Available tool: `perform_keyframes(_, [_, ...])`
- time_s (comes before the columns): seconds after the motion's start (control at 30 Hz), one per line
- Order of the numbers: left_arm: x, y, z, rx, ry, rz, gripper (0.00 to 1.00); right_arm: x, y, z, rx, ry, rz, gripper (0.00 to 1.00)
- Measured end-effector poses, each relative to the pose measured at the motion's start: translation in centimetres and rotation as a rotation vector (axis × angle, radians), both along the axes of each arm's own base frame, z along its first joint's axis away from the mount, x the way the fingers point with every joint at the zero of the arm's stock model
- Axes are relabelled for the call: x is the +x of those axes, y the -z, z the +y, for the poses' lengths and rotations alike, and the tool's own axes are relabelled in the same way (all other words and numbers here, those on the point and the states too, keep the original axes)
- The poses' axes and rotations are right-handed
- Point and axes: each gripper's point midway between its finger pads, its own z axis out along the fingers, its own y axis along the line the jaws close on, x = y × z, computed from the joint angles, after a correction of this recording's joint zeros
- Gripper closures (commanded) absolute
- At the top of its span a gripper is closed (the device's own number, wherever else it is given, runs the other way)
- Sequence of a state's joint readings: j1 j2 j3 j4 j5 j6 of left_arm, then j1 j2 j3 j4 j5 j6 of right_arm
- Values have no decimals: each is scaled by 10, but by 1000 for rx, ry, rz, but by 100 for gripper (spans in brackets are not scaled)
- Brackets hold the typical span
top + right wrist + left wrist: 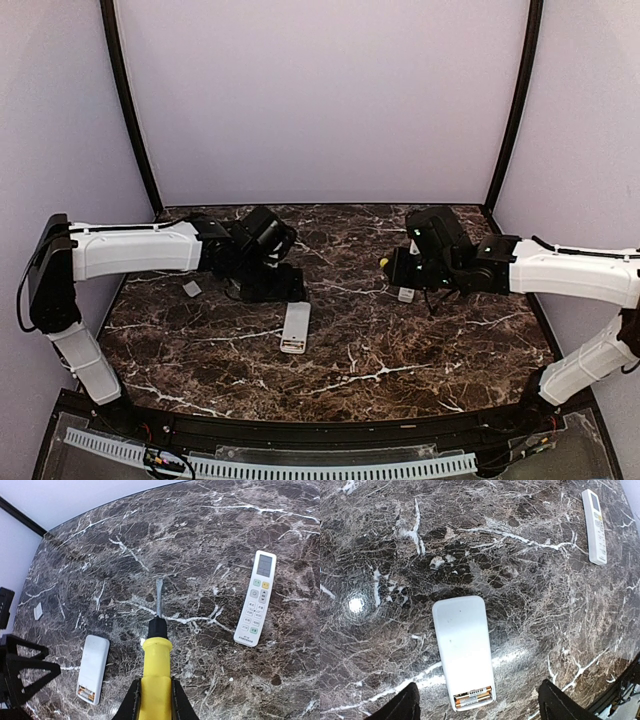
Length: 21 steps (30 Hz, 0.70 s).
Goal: Unload the batteries from the remote control
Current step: Adjust the remote control without the battery cover at the center of the board.
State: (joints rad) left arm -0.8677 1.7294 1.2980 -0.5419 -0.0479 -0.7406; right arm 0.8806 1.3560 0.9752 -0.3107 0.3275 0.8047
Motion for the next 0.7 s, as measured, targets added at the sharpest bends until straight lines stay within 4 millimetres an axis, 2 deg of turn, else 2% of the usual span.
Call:
perform_keyframes(0.17, [5, -7, 17, -78, 75, 19, 26, -15, 0, 12, 41, -91, 50, 100])
perform_keyframes(0.27, [17, -9, 23, -129, 106, 27, 29, -28, -1, 21, 74, -148, 84, 100])
perform_keyframes(0.43, [28, -15, 19, -230, 155, 35, 34, -57, 1, 40, 125, -224, 159, 100])
perform_keyframes(0.57, [26, 7, 8, -264, 193, 94, 36, -80, 7, 55, 155, -259, 235, 100])
perform_keyframes(0.7, [15, 28, 9, -260, 202, 145, 36, -94, 22, 75, 136, -278, 326, 100])
